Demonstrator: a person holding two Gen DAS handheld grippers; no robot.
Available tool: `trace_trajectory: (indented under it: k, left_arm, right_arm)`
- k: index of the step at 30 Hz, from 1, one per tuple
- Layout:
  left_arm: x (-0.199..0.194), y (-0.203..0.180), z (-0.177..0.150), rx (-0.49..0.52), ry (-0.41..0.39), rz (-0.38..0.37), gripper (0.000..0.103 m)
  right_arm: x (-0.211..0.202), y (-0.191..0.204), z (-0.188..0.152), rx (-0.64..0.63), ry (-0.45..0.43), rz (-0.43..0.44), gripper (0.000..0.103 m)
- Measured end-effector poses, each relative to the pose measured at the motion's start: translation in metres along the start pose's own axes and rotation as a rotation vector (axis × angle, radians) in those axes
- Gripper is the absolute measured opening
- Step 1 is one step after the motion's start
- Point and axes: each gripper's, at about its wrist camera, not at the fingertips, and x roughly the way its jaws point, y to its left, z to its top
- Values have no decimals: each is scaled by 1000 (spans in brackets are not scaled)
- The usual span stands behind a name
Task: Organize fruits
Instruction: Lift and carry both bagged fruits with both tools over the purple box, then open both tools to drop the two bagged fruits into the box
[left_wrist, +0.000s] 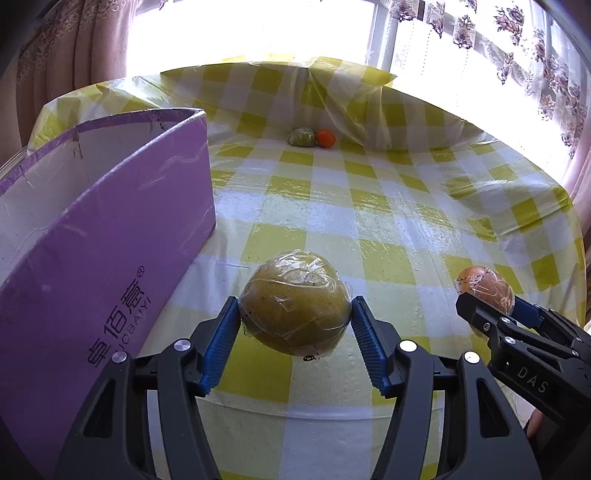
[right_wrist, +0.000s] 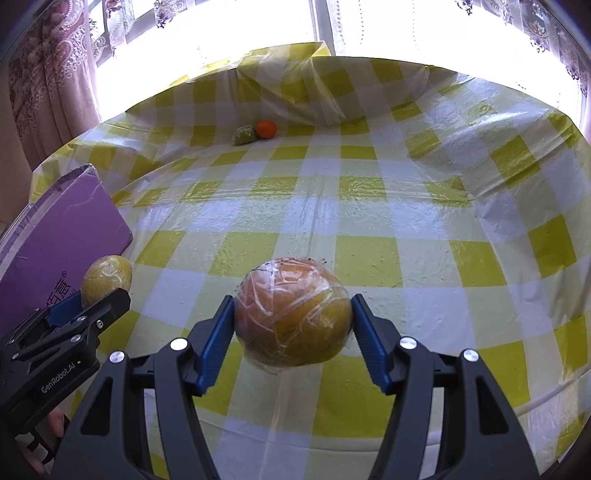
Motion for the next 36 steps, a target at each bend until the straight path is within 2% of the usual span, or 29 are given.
trace_trajectory:
  k: [3,7,10,16,21,27,32,36]
  left_arm:
    - [-16,2,2,2,-38,4,59]
    - [-39,6,6,-7,-110,29,59]
    - [-59,13,9,-33,-189,59,59]
    - [-103,31,17,-84,-359,125,59]
    - [-134,50,19,-126,-461,184,59]
    - [-165,79,17,-178,-536,271,59]
    - [-184,111,10,-236,-596,386,59]
    - [-187,139,6,-294,-592,458,59]
  right_arm:
    - [-11,10,4,-22,-33,5,63]
    - [-31,22,8,-54,-130,10,63]
    - [-45,30,11,-54,-199,38,63]
    - [-62,54,17,-70,-284,96,63]
    - [-78,86,25,-123,-369,153,63]
    - [-92,137,40,-198,-425,246,63]
    - [-100,185,45,-282,-497,293,63]
    - [-101,220,45,-338,-537,327,63]
